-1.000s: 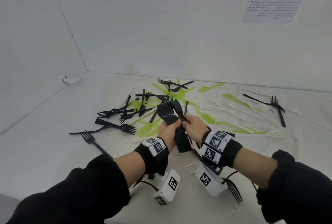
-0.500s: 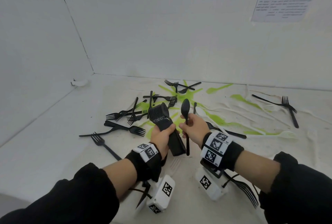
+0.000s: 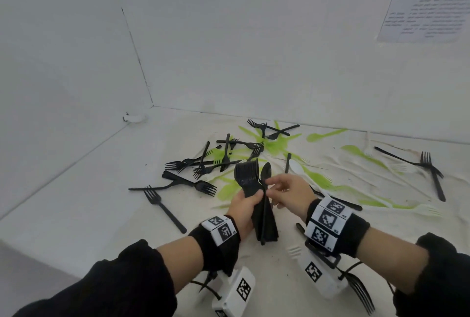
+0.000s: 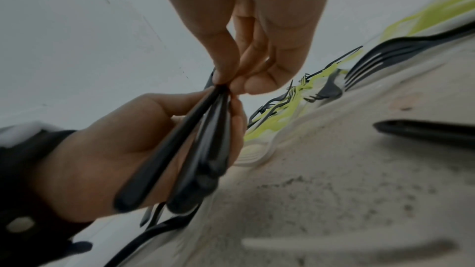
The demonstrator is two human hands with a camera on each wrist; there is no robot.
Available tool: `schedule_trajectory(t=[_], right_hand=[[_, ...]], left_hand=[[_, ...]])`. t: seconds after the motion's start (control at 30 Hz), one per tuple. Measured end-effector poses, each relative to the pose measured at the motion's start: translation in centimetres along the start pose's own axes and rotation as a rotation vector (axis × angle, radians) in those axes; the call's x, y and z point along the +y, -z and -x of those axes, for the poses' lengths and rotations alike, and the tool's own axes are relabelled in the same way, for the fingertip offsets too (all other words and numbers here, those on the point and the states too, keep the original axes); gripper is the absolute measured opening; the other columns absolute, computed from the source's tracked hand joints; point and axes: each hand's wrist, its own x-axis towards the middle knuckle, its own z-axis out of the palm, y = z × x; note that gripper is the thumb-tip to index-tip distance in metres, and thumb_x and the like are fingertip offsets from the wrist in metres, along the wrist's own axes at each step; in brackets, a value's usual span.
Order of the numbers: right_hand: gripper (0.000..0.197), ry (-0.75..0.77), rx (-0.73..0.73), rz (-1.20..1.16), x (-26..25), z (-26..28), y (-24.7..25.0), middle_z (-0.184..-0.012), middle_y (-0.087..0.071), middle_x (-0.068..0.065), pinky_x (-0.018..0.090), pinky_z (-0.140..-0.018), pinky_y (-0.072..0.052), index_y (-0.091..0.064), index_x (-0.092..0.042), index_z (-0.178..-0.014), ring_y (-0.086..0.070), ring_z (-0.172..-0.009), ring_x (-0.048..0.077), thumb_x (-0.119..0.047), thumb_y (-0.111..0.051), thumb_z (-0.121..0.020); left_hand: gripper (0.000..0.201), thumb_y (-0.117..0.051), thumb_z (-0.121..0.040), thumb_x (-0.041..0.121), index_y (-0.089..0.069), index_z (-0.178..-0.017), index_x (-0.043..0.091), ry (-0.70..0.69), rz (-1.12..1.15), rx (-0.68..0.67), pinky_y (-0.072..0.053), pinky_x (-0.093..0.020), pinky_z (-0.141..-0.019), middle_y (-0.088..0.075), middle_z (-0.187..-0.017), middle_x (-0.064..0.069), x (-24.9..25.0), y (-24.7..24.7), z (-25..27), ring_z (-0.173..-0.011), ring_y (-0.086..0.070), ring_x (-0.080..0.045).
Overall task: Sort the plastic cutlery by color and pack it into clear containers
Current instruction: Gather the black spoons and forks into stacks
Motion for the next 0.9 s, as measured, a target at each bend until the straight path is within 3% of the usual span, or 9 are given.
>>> schedule_trajectory(t=[0.07, 0.2, 0.37, 0.47, 0.63, 0.77, 0.9], right_hand=[[0.02, -0.003, -0.012, 0.008, 0.0, 0.1, 0.2, -0.068, -0.057, -0.001, 0.02, -0.054, -0.046, -0.062, -0.009, -0.104, -0.055, -0.055, 0.013, -0.002, -0.056, -0.086], [0.016, -0.019, -0.035, 0.031, 0.0, 0.4, 1.4, -0.07, -0.056, 0.001, 0.024, -0.058, -0.048, -0.058, -0.015, -0.093, -0.052, -0.055, 0.015, -0.002, -0.054, -0.085], [0.025, 0.014, -0.114, 0.031, 0.1, 1.4, 3.2, -0.073, -0.059, 0.002, 0.02, -0.056, -0.048, -0.058, -0.024, -0.078, -0.056, -0.057, 0.013, -0.001, -0.056, -0.085], [0.023, -0.039, -0.191, -0.046, 0.1, 1.7, 4.1, -0.072, -0.057, 0.004, 0.023, -0.059, -0.048, -0.057, -0.02, -0.079, -0.055, -0.059, 0.014, 0.002, -0.054, -0.086], [0.022, -0.026, -0.211, 0.026, 0.9, 2.2, 4.6, -0.08, -0.06, 0.004, 0.024, -0.059, -0.05, -0.055, -0.022, -0.078, -0.058, -0.061, 0.015, -0.001, -0.054, -0.083], [0.024, -0.018, -0.29, -0.031, 0.9, 2.6, 5.3, -0.076, -0.059, 0.001, 0.017, -0.055, -0.048, -0.056, -0.019, -0.08, -0.055, -0.06, 0.011, 0.003, -0.055, -0.086], [0.018, -0.019, -0.391, -0.043, 0.4, 2.8, 6.0, -0.074, -0.056, 0.005, 0.013, -0.052, -0.05, -0.057, -0.009, -0.098, -0.056, -0.053, 0.005, 0.004, -0.047, -0.092]], left_hand=[[0.014, -0.047, -0.094, 0.0, -0.056, -0.103, 0.006, -0.012, 0.001, -0.013, -0.053, -0.035, -0.069, -0.063, -0.084, -0.011, -0.2, -0.6, 0.2, -0.066, -0.063, -0.018], [0.014, -0.05, -0.092, -0.003, -0.056, -0.1, 0.006, -0.032, -0.021, 0.016, -0.05, -0.038, -0.076, -0.061, -0.083, -0.012, -0.9, -1.8, 0.8, -0.071, -0.058, -0.022], [0.016, -0.049, -0.093, -0.002, -0.057, -0.102, 0.008, 0.007, -0.005, -0.007, -0.052, -0.026, -0.064, -0.063, -0.088, -0.011, -1.1, -2.9, 1.5, -0.073, -0.061, -0.019], [0.019, -0.048, -0.093, -0.002, -0.058, -0.104, 0.009, 0.018, -0.018, -0.022, -0.052, -0.023, -0.061, -0.064, -0.088, -0.008, -1.5, -3.5, 2.2, -0.071, -0.063, -0.014], [0.022, -0.047, -0.093, -0.002, -0.057, -0.108, 0.009, 0.042, 0.024, 0.017, -0.051, -0.03, -0.068, -0.064, -0.094, -0.012, -2.4, -4.7, 3.3, -0.083, -0.062, -0.022], [0.019, -0.045, -0.093, -0.002, -0.056, -0.105, 0.009, 0.041, 0.029, 0.035, -0.051, -0.028, -0.06, -0.06, -0.083, -0.01, -2.6, -5.3, 4.5, -0.07, -0.059, -0.018], [0.023, -0.049, -0.091, -0.005, -0.053, -0.112, 0.005, -0.009, -0.009, 0.04, -0.056, -0.032, -0.057, -0.059, -0.084, -0.012, -2.9, -5.8, 5.7, -0.061, -0.061, -0.019]])
